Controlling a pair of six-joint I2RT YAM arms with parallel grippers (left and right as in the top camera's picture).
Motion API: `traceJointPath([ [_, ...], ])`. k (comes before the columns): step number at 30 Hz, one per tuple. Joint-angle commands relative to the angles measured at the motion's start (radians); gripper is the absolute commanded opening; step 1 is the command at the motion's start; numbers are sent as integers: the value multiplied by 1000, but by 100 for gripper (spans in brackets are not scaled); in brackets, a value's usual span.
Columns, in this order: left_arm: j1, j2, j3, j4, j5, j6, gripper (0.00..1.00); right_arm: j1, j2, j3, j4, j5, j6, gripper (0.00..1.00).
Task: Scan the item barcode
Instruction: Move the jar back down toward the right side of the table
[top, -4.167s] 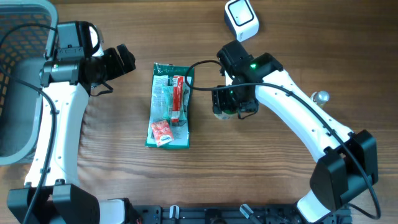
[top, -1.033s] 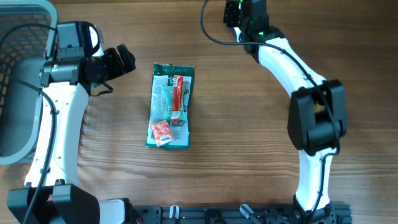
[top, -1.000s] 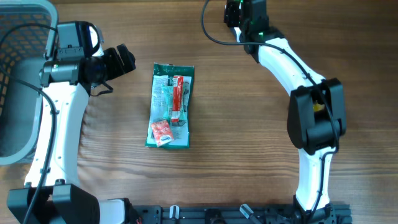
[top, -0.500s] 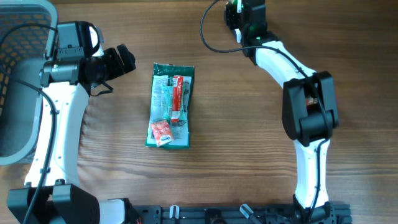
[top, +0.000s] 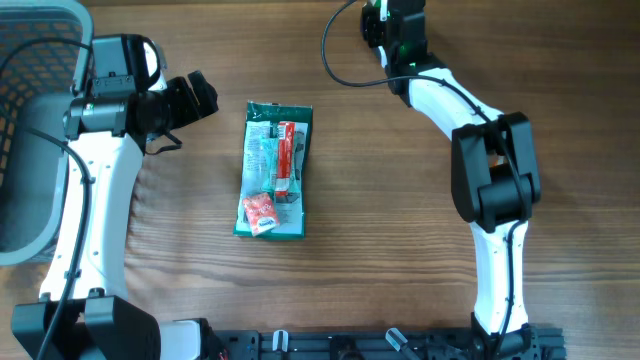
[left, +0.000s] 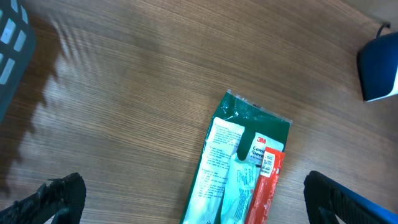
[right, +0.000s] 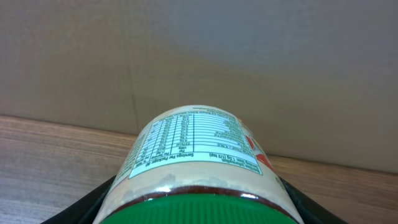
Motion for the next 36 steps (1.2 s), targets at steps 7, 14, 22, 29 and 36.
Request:
traceJointPath([
  [7,4,-3,12,2,12,21,100,-6,-471,16,-612,-22,165,34],
  [14,4,-3,12,2,11,21,100,-9,-534,8,-1262,-233,287,35],
  [22,4,-3,12,2,12,21,100,-9,-521,-270,-1351,-254,346,40],
  [29,4,-3,12,2,11,21,100,-9,-521,-452,-1260,-254,371,43],
  [36,4,-3,12,2,11,21,100,-9,-521,-502,-1201,-250,372,52],
])
